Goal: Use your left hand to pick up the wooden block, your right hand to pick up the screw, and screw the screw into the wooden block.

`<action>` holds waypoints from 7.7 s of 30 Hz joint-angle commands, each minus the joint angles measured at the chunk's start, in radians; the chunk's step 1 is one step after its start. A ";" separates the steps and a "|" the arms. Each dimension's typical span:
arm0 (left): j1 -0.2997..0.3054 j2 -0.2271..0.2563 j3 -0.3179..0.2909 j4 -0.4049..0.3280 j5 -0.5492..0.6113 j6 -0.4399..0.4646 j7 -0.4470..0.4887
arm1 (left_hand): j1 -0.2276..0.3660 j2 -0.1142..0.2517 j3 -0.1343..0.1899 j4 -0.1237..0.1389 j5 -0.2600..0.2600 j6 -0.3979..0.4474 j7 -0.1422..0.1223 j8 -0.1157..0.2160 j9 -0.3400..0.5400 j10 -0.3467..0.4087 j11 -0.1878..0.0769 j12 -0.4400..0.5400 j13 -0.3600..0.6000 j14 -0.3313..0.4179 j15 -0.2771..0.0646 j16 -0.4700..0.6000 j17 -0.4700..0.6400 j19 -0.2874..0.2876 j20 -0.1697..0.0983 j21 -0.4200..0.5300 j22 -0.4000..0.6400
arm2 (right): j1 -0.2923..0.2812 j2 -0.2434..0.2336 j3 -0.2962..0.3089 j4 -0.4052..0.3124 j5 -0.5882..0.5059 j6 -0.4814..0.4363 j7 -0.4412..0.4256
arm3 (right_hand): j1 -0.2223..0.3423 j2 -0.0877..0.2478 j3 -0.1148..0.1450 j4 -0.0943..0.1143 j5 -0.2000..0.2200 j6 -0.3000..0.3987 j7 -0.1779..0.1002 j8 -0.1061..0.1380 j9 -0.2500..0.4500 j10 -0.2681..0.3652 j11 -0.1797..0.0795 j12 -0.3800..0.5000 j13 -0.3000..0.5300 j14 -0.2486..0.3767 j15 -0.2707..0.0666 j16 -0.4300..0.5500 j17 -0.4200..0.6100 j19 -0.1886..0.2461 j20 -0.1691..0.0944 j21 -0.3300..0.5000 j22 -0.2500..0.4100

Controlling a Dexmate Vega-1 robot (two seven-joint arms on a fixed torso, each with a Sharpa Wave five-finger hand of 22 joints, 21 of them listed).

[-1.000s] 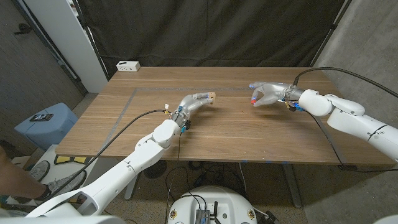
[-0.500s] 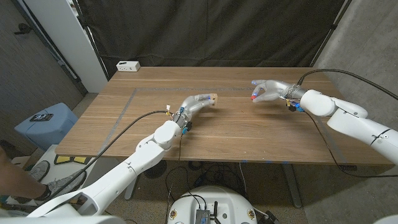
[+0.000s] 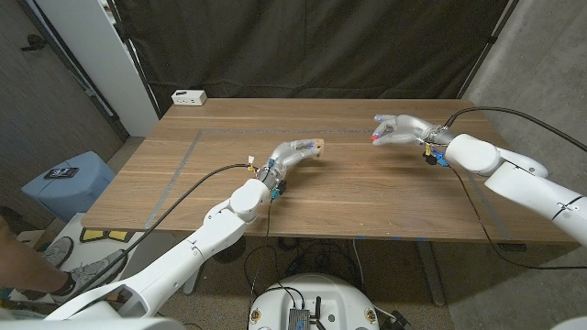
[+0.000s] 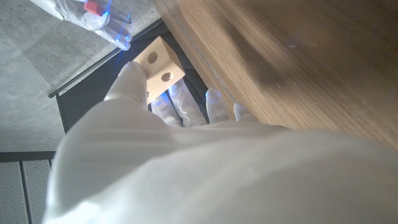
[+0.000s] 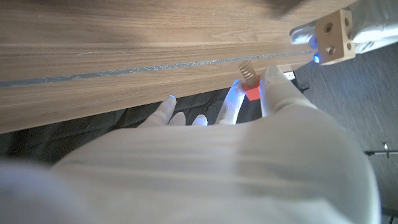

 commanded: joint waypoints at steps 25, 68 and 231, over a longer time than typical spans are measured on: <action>-0.046 -0.054 0.038 0.048 0.028 -0.004 -0.002 | 0.004 0.008 -0.006 0.001 0.001 0.005 -0.001 0.004 0.005 -0.002 0.000 -0.003 0.005 -0.002 -0.093 0.006 0.002 -0.003 0.005 0.006 0.006 | -0.104 0.156 0.068 -0.043 0.270 -0.026 -0.229 | 0.002 0.011 -0.009 -0.001 0.000 -0.002 0.016 0.011 0.006 0.013 0.017 -0.005 0.004 0.012 0.015 0.010 -0.002 0.003 0.010 0.000 0.005; -0.034 -0.087 0.061 0.022 0.034 0.054 0.044 | 0.006 0.013 -0.008 0.000 -0.001 0.002 0.005 0.003 0.005 -0.004 0.000 -0.006 0.006 0.002 -0.087 0.007 0.002 -0.001 0.010 0.007 0.006 | -0.156 0.316 0.046 -0.075 0.237 0.061 -0.423 | 0.010 0.027 -0.014 -0.002 0.007 -0.023 0.009 0.013 0.001 0.036 0.017 -0.003 0.005 0.051 0.017 0.022 -0.002 0.026 0.007 0.007 0.006; -0.034 -0.101 0.072 0.053 0.099 -0.038 0.053 | 0.017 0.018 -0.018 -0.003 -0.003 -0.006 0.000 0.003 0.005 -0.019 -0.001 -0.015 -0.001 0.001 -0.089 0.005 0.002 0.000 0.008 0.006 0.006 | -0.156 0.410 -0.082 -0.051 0.136 0.114 -0.416 | 0.054 0.056 -0.029 -0.006 0.021 -0.048 -0.003 0.023 -0.029 0.022 0.006 -0.010 0.008 0.058 0.003 0.014 0.004 0.035 -0.001 0.002 0.006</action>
